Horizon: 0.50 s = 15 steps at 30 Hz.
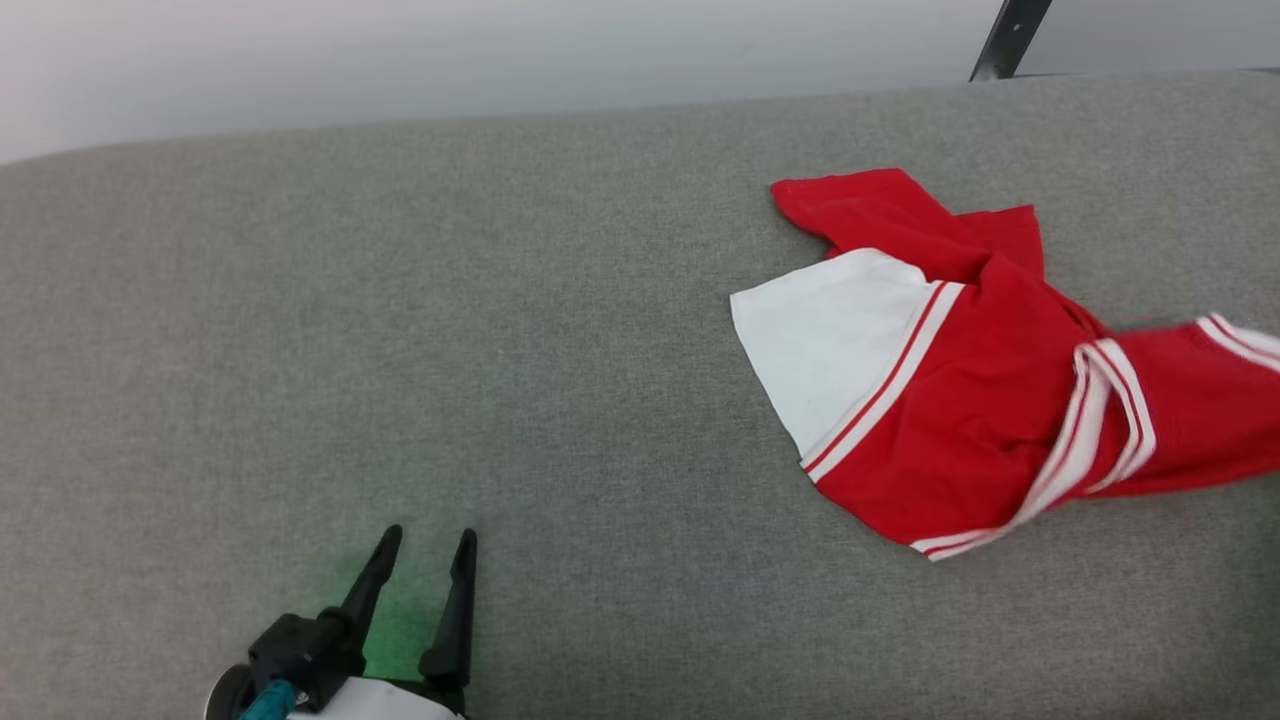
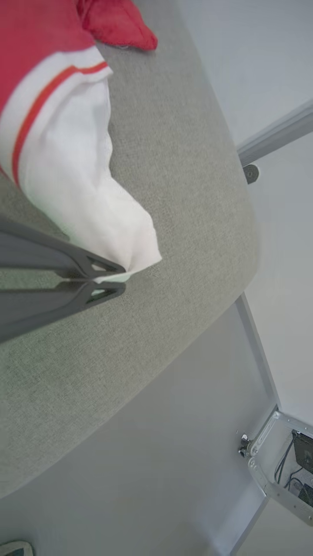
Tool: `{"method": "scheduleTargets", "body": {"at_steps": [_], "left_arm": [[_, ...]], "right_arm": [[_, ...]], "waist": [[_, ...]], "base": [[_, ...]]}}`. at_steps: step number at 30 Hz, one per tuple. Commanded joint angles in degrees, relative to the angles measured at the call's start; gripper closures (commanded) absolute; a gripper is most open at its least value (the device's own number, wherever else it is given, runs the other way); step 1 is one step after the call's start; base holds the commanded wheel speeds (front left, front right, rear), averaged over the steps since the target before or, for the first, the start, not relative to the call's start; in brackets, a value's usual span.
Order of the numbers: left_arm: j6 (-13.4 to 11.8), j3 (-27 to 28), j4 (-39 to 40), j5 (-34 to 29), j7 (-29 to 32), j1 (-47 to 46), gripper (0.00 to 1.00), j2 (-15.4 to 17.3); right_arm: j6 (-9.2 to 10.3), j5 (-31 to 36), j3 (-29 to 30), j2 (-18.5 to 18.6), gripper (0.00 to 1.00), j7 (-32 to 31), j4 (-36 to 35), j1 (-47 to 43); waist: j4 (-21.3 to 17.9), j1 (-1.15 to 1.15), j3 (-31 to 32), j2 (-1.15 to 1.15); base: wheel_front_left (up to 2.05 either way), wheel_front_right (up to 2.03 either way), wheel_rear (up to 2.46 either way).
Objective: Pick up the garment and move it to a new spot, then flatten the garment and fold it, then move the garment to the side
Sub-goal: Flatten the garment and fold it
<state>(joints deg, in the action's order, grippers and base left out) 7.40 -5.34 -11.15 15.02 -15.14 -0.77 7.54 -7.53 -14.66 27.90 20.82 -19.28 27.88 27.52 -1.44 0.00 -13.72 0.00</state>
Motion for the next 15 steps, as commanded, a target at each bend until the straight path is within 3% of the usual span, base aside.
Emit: {"method": "scheduleTargets", "body": {"at_steps": [1,9,11,12,13,15], "left_arm": [[0.1,0.13,-0.13,-0.11,0.0,-0.44,0.0,0.38],[0.1,0.06,-0.47,-0.32,0.0,-1.11,0.0,0.83],[0.1,0.13,-0.57,-0.32,0.0,-1.26,0.0,1.03],[0.1,0.14,-0.67,-0.35,0.0,-1.26,0.0,1.17],[0.1,0.16,-0.77,-0.29,0.0,-1.27,0.0,1.29],[0.1,0.14,-0.92,-0.01,0.0,-1.37,0.0,1.69]], "right_arm": [[0.08,1.83,1.64,-1.41,1.0,0.67,1.2,0.03],[0.08,8.69,6.19,-4.76,1.0,3.21,5.97,1.4],[0.08,10.25,6.63,-5.22,0.62,3.65,6.6,1.88],[0.08,10.63,6.94,-5.52,0.25,3.91,6.79,2.23],[0.08,11.04,7.13,-5.72,0.0,4.31,6.9,2.34],[0.08,11.21,7.51,-6.26,0.0,4.95,6.95,2.09]], "waist": [[0.33,0.0,-0.55,0.0],[0.7,0.0,-1.62,0.0],[0.71,0.0,-1.67,0.0],[0.68,0.0,-1.61,0.0],[0.63,0.0,-1.5,0.0],[0.45,0.0,-1.03,0.0]], "base": [[0.0,0.0,0.0],[0.0,0.0,0.0],[0.0,0.0,0.0],[0.0,0.0,0.0],[0.0,0.0,0.0],[0.0,0.0,0.0]]}}
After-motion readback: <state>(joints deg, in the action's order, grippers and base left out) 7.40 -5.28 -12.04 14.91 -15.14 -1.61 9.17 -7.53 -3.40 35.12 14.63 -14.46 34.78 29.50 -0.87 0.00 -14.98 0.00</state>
